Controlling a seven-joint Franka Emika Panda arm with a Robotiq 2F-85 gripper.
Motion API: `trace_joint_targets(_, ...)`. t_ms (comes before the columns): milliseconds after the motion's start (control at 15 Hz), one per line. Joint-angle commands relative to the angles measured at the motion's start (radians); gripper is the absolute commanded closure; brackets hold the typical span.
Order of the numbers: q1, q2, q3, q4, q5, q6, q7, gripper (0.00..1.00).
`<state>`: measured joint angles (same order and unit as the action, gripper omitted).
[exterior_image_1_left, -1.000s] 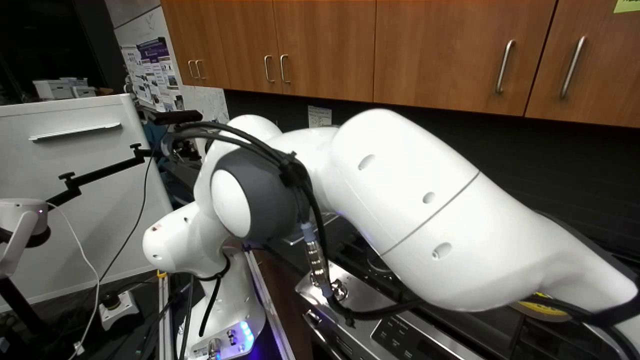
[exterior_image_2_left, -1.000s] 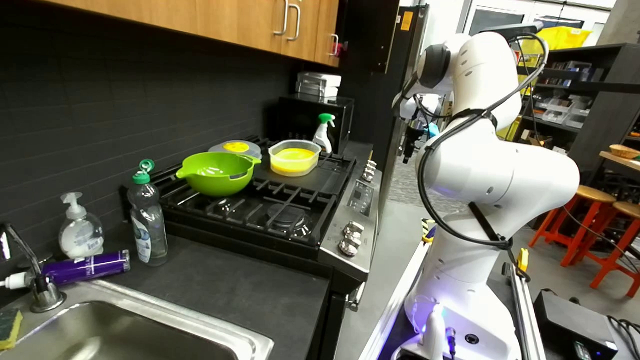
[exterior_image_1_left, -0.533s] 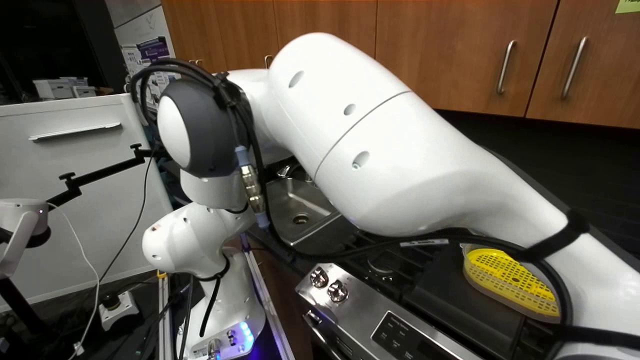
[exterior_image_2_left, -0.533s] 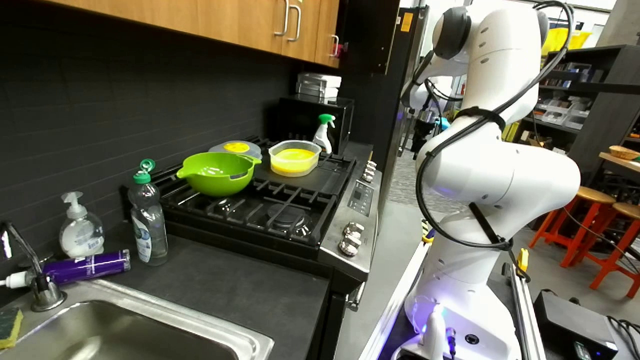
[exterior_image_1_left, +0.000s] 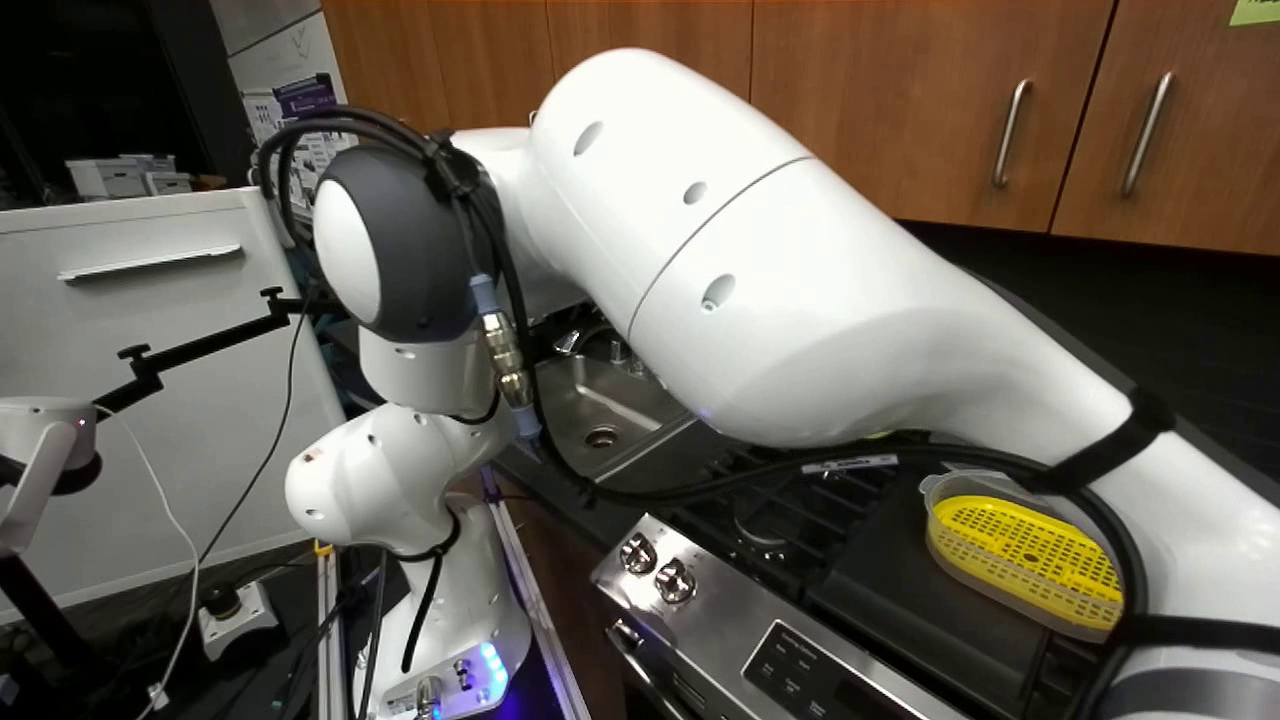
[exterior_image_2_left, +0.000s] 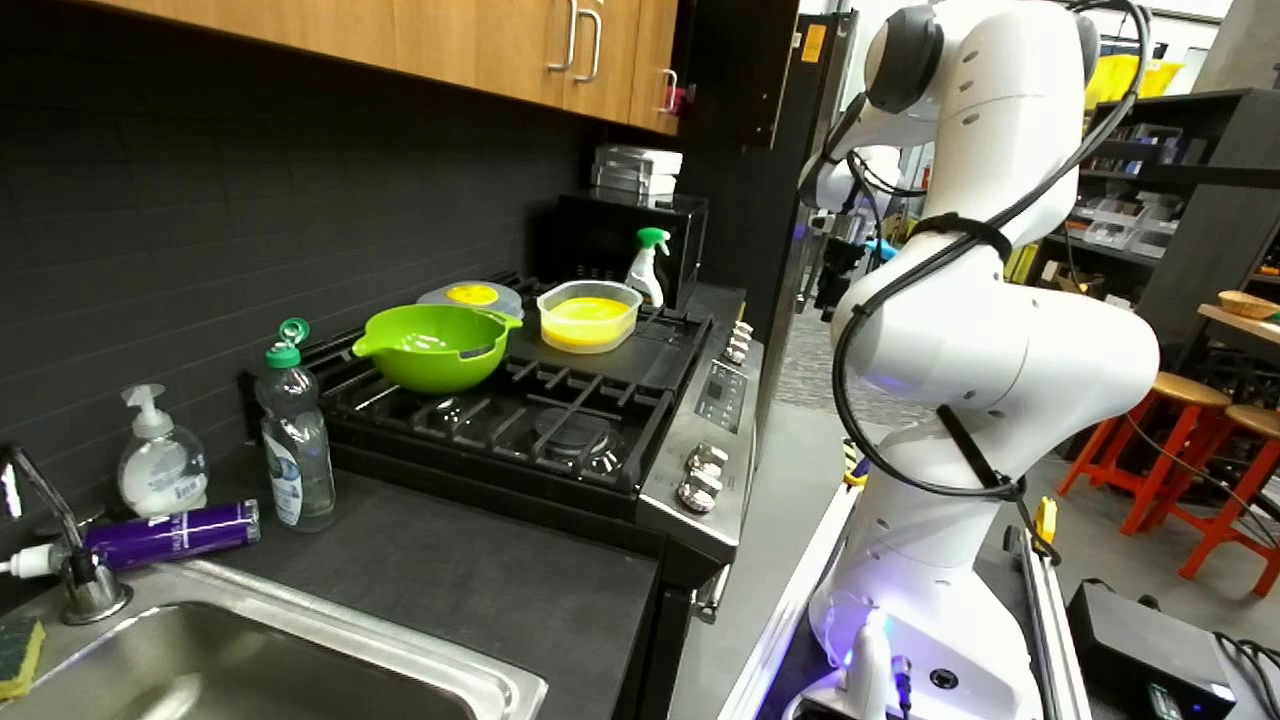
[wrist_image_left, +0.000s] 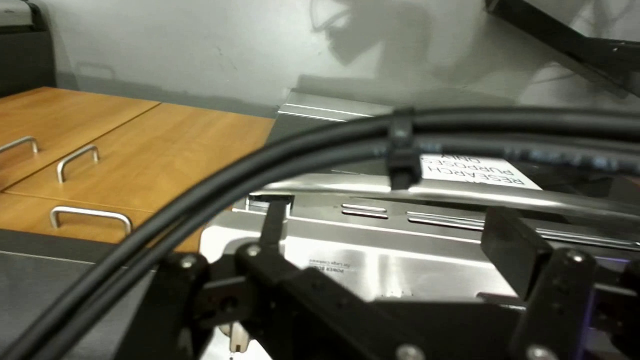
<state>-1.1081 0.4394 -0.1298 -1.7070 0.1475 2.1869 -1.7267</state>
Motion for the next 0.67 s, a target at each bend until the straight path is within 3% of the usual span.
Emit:
trace_joint_targets(0,0.022,-0.067,-0.010,-0.030,0.001,-0.070,-0.053,0.00)
trace_joint_targets(600,0.086,-0.234,-0.026,-0.200,0.026,-0.118,-0.208,0.00)
